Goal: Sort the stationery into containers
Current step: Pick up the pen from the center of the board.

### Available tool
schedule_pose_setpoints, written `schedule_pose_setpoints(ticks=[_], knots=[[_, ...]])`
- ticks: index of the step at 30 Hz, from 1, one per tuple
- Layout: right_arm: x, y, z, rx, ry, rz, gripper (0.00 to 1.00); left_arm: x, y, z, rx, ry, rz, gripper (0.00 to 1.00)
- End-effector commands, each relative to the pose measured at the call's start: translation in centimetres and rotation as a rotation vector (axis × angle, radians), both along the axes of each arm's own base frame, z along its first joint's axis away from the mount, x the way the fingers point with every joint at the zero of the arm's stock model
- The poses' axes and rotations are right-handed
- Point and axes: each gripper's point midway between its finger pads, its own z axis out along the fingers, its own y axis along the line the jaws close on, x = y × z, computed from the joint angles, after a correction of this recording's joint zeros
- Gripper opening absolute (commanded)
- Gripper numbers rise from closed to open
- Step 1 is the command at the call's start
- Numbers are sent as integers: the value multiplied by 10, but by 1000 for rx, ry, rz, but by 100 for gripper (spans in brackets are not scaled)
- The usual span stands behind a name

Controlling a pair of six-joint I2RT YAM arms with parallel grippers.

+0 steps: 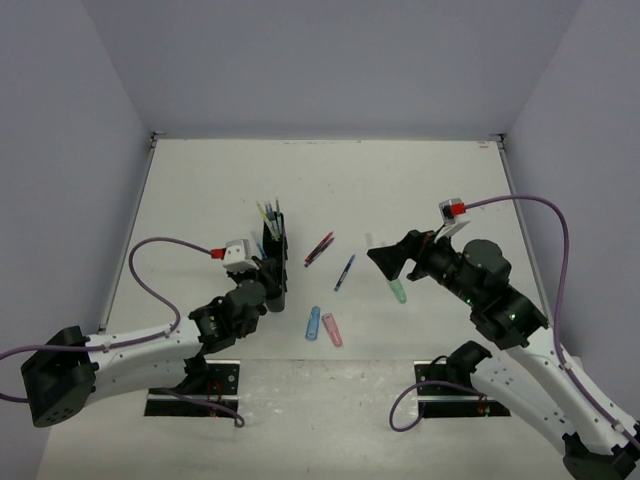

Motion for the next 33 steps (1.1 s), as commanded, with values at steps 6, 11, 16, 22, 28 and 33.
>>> schedule_pose_setpoints(ticks=[6,11,16,22,28,33], knots=[[1,3,5,3,-21,19,99,-4,15,-17,9,32,76,4],[3,7,5,2,-15,28,99,-5,13,-15,11,33,55,31],[4,10,7,6,-10,41,99,-7,11,-9,3,24,28,40],[14,13,-5,-29,22,23,99,-10,4,11,-39,-10,-30,49],[42,13,-54,-180,150,-44,99,-18,-11,48,-83,-48,-144,68],[76,-5,-103,-404,305,-105,97,-27,-9,68,-48,35,-168,84]])
